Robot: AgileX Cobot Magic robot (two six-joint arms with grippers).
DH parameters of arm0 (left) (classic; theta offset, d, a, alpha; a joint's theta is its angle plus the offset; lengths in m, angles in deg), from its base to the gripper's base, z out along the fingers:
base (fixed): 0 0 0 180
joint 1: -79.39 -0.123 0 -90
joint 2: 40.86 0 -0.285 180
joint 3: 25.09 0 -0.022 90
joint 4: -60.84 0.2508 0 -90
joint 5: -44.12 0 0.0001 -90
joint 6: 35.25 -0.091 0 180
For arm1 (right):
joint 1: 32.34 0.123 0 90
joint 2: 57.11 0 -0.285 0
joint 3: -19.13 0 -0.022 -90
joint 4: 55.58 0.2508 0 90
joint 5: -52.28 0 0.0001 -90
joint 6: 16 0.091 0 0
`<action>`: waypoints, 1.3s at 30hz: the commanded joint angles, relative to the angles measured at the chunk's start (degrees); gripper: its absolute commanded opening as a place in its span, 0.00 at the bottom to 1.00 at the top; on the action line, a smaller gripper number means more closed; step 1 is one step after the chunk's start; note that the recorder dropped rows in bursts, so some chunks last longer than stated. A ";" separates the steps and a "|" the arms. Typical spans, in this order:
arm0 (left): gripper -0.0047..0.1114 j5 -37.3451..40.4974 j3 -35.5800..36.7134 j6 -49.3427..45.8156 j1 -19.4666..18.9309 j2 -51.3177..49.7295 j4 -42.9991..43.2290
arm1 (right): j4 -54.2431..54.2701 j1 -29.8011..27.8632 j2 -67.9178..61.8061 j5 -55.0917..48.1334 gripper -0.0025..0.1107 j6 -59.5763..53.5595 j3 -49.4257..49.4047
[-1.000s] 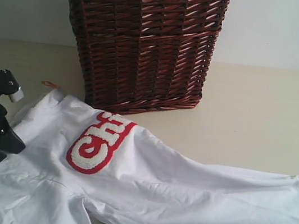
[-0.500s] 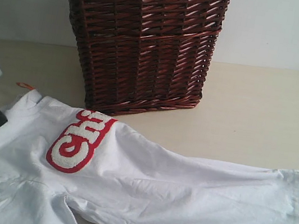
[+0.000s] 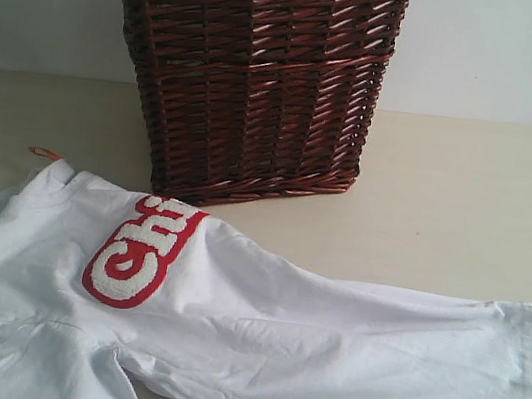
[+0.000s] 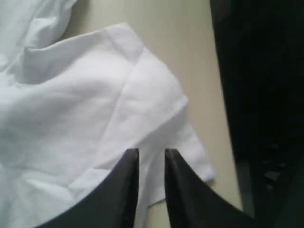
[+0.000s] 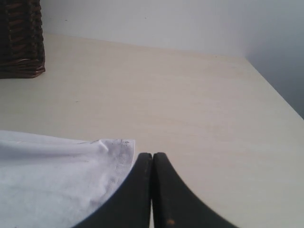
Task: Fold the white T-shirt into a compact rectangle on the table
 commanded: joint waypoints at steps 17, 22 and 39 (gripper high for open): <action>0.36 -19.53 5.68 -6.78 5.48 -8.69 -1.89 | 0.48 0.04 -0.01 -0.15 0.02 -0.49 -0.30; 0.20 -20.34 5.68 -6.78 5.48 -10.70 -3.78 | 0.48 0.04 -0.01 -0.15 0.02 -0.49 -0.30; 0.04 -4.98 -4.73 -0.01 4.24 -4.08 -12.15 | 0.71 0.04 -0.01 -0.15 0.02 -0.49 -0.30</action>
